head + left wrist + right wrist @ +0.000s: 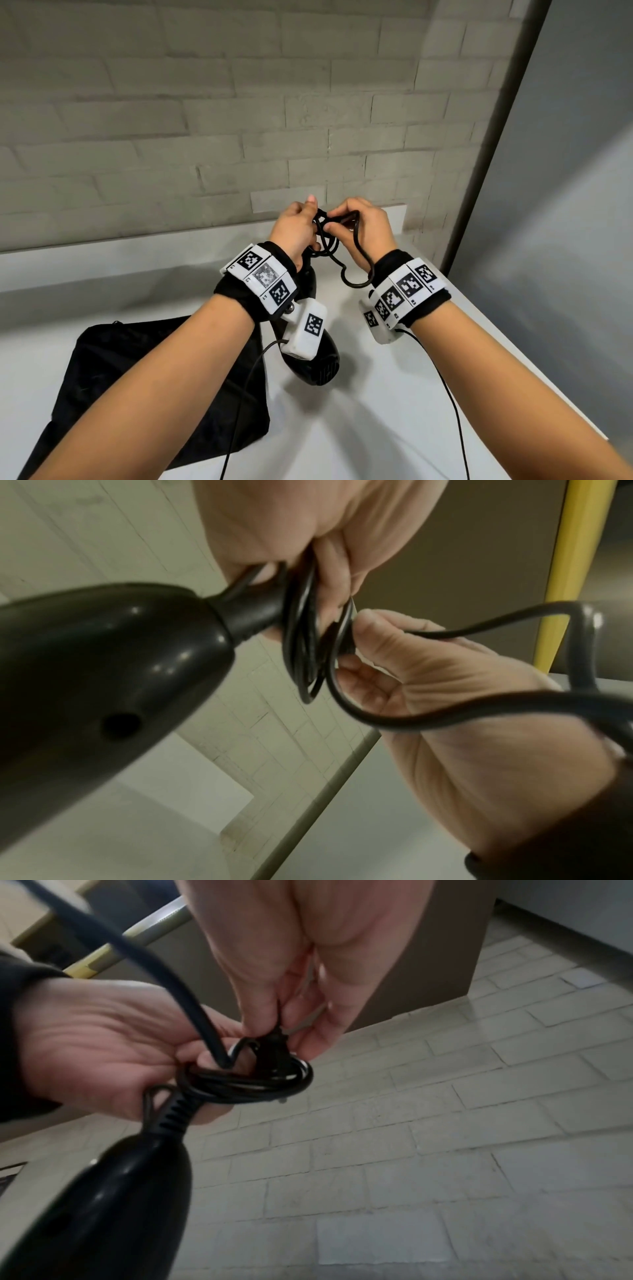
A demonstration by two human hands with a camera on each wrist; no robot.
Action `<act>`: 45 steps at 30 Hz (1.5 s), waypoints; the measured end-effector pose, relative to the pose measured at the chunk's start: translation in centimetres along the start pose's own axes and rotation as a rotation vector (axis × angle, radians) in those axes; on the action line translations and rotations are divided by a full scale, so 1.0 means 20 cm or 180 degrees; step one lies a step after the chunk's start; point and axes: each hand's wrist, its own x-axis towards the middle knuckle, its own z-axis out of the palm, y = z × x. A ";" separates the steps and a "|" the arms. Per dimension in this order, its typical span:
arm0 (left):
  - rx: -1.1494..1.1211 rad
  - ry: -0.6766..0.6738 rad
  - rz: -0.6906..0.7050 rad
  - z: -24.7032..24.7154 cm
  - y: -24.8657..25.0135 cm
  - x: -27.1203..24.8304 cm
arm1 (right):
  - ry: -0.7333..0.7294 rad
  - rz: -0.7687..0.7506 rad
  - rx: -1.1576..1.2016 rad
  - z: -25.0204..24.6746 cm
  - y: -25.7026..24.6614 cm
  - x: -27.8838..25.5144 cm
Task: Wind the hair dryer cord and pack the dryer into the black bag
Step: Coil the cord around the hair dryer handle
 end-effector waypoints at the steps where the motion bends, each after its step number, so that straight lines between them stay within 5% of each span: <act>1: 0.0006 0.0004 -0.0002 0.00 0.00 0.00 | 0.0070 0.0069 -0.0031 0.00 0.00 0.00; 11: -0.0076 0.0134 0.0191 0.03 -0.01 -0.02 | 0.0619 0.0614 0.0197 0.09 0.03 -0.04; 15: -0.0041 -0.0026 0.0183 0.03 0.02 -0.05 | 0.0716 0.0107 -0.0362 0.10 0.06 -0.04; 17: -0.0143 -0.0118 0.0043 0.02 0.03 -0.05 | 0.0511 0.0175 -0.0194 0.09 0.07 -0.03; 22: -0.0258 -0.0198 -0.0372 0.00 0.04 -0.06 | -0.0588 0.0854 0.1691 0.11 0.07 -0.03; 29: -0.0566 0.0136 -0.0596 -0.09 0.11 -0.06 | -0.0835 0.0522 -0.0202 0.03 0.39 -0.12; 32: -0.0695 0.0096 -0.0620 -0.10 0.16 -0.07 | -0.1202 0.1063 -0.1127 -0.01 0.53 -0.15; 39: -0.0567 -0.0119 -0.0756 -0.08 0.17 -0.12 | -0.1953 0.2283 -0.1535 0.00 0.56 -0.16; 42: -0.0763 -0.0307 -0.0794 -0.07 0.15 -0.13 | -0.1949 0.1994 -0.1942 0.00 0.55 -0.14; 45: -0.0865 -0.0477 -0.0807 -0.07 0.13 -0.12 | -0.1577 0.1647 -0.0759 0.03 0.44 -0.11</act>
